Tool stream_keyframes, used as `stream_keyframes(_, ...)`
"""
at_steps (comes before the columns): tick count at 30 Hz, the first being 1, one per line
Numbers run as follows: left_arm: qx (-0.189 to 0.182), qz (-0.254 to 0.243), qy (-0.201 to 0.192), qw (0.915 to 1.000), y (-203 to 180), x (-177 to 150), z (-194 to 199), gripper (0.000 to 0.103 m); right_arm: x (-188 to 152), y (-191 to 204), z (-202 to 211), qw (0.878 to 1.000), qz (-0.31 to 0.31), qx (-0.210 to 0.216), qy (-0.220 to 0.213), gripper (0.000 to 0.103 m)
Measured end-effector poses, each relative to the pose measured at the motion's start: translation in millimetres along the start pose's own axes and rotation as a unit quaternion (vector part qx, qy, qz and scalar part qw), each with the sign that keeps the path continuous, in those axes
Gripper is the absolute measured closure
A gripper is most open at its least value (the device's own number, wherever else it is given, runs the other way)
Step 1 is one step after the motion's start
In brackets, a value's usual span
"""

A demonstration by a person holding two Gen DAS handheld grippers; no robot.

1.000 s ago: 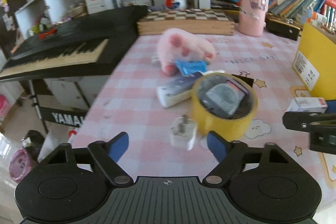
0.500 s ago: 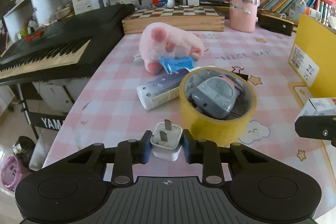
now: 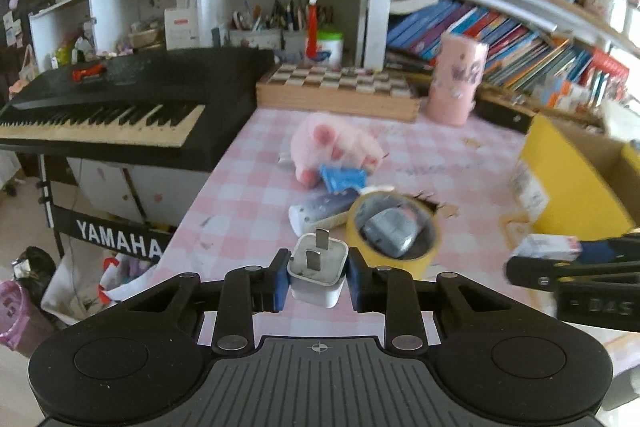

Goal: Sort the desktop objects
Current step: 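Grasp the white plug adapter with the left tool, then carry the plug and small box toward the yellow box with both tools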

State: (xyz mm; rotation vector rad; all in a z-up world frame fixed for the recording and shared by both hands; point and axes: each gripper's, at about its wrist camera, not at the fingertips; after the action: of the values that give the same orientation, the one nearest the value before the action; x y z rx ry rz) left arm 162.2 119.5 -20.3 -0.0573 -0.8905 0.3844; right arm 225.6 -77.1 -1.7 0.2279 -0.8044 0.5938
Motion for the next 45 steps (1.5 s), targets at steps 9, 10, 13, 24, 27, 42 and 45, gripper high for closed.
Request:
stream_keyframes(9, -0.043, -0.012, 0.002, 0.999, -8.6, -13.3, 57.3, 0.075, -10.3, 20.1, 50.4, 1.0, -0.001, 0.006, -0.022, 0.051)
stream_keyframes(10, -0.043, -0.016, 0.0, 0.9989, -9.2, -17.8, 62.4, 0.076, -14.1, 23.4, 55.7, 1.0, -0.002, 0.005, -0.023, 0.051)
stream_keyframes(13, -0.049, -0.026, -0.001, 0.9985, -11.4, -31.6, 78.2, 0.075, -27.5, 35.1, 70.9, 1.0, -0.003, -0.001, -0.026, 0.051)
stream_keyframes(24, -0.081, -0.056, 0.0, 0.9952, -11.4, -72.5, 129.6, 0.075, -75.2, 64.9, 121.6, 0.999, -0.028, -0.028, -0.023, 0.051)
stream_keyframes(27, -0.092, -0.065, 0.007, 0.9936, -14.2, -81.5, 136.8, 0.075, -88.1, 65.1, 132.5, 0.998, -0.046, -0.041, -0.014, 0.051)
stream_keyframes(42, -0.159, -0.115, 0.025, 0.9804, -40.5, -100.6, 150.9, 0.075, -124.8, 62.5, 171.5, 0.991, -0.091, -0.099, -0.001, 0.051)
stream_keyframes(45, -0.174, -0.126, 0.03, 0.9763, -48.0, -103.6, 151.8, 0.075, -132.8, 57.0, 179.3, 0.988, -0.105, -0.113, 0.001, 0.051)
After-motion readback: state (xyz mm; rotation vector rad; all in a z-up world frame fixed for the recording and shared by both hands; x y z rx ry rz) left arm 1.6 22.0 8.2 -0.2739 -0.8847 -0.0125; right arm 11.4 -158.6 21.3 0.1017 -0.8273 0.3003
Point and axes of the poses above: each gripper's, at about its wrist camera, not at the fingertips, and z roughly against the way its jaws point, y to its left, x to its top, and after that the axes turned 12 degrees about z, right-handed
